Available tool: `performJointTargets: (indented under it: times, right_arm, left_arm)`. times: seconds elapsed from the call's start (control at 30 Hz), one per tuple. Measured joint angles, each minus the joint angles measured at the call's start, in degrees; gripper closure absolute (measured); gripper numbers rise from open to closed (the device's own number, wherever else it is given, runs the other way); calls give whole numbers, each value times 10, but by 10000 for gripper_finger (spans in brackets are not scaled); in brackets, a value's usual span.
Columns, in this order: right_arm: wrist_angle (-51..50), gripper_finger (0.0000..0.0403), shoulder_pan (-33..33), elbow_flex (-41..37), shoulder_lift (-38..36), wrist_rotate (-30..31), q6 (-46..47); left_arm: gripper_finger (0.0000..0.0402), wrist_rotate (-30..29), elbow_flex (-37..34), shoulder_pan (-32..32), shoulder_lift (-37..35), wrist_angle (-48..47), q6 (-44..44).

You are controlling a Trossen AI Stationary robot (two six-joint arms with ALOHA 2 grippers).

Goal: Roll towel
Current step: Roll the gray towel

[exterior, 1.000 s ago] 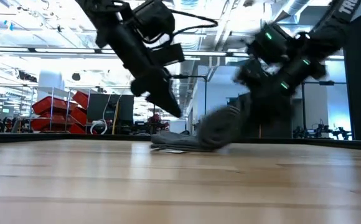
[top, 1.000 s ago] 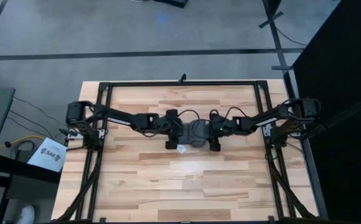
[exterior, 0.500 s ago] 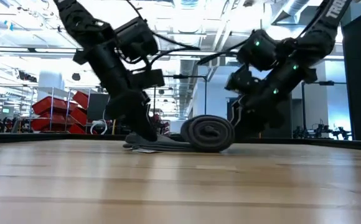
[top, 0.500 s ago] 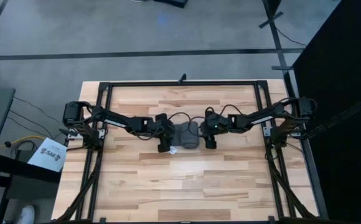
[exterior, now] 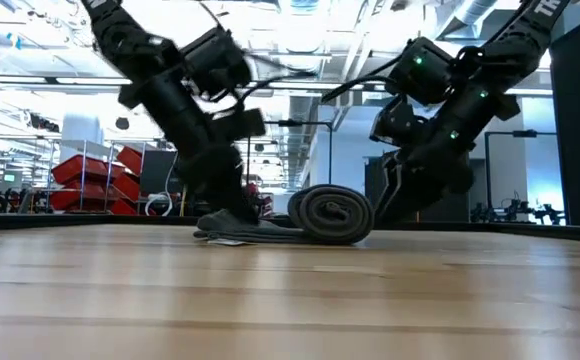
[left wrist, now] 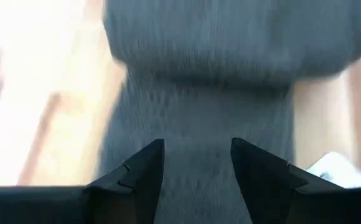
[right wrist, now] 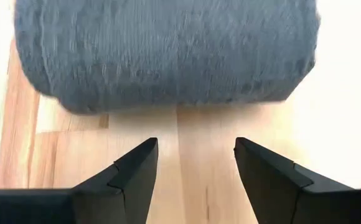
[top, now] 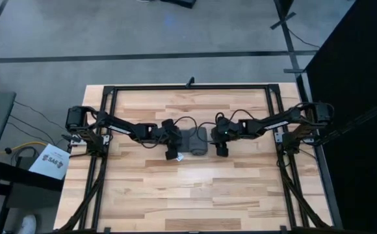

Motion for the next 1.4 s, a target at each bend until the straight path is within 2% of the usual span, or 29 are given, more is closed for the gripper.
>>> performJointTargets:
  times: [0.13, 0.2, 0.33, 0.47, 0.53, 0.73, 0.93, 1.07, 1.4]
  right_arm:
    - [1, 200, 1, -11, 4, 0, 12]
    - [4, 200, 1, -12, 5, 0, 18]
    - [2, 200, 5, -16, 4, 0, 30]
    - [6, 200, 16, -17, 4, -1, 29]
    - [8, 200, 15, -25, 4, -1, 35]
    - [105, 200, 11, -78, 3, 0, 60]
    - [140, 200, -2, -94, 3, -4, 68]
    - [140, 200, -14, -94, 4, -4, 59]
    - [137, 200, -5, -95, -32, -6, 33]
  left_arm:
    - [228, 0, 61, 0, -22, -69, 19]
    - [228, 0, 77, 0, -28, -71, 42]
    - [228, 0, 79, 0, -15, 10, 89]
    - [228, 0, 79, 0, 40, 49, 117]
    - [228, 0, 79, 1, 73, 51, 118]
    - [228, -2, 83, 2, 147, 76, 106]
    - [228, 9, 83, -1, 196, 188, 77]
    - [228, 11, 80, -3, 213, 246, 58]
    - [228, 17, 85, -3, 213, 282, 68]
